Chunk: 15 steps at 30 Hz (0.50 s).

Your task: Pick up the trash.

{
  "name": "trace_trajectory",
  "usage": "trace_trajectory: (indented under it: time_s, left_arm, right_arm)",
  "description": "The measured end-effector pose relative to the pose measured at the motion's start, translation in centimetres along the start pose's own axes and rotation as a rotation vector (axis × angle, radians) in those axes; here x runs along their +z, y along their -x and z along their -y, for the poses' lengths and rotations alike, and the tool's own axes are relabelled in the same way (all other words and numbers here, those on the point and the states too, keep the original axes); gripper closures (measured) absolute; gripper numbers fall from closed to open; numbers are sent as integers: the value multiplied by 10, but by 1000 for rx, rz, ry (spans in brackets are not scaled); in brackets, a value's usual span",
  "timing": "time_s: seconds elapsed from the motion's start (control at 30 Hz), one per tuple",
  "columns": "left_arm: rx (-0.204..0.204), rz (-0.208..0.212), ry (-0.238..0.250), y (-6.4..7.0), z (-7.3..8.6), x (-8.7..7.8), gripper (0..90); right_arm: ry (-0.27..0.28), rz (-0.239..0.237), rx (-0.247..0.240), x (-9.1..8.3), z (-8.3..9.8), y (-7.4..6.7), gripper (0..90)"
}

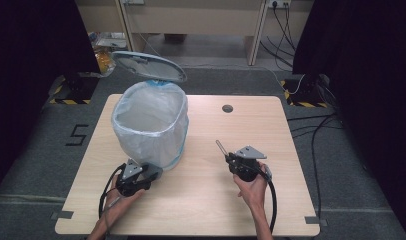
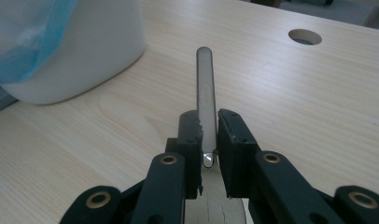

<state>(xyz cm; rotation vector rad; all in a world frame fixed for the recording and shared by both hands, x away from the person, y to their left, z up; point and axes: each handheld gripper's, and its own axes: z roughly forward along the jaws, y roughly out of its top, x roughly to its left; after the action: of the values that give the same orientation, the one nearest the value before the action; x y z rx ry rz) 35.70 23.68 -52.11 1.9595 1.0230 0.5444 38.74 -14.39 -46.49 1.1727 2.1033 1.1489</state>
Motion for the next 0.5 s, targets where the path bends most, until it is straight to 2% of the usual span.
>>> trace_trajectory:
  time_s: [0.5]
  left_arm:
    - [0,0,0,0,0,0,500]
  right_arm:
    - [85,-41,-12,-21,-36,0,796]
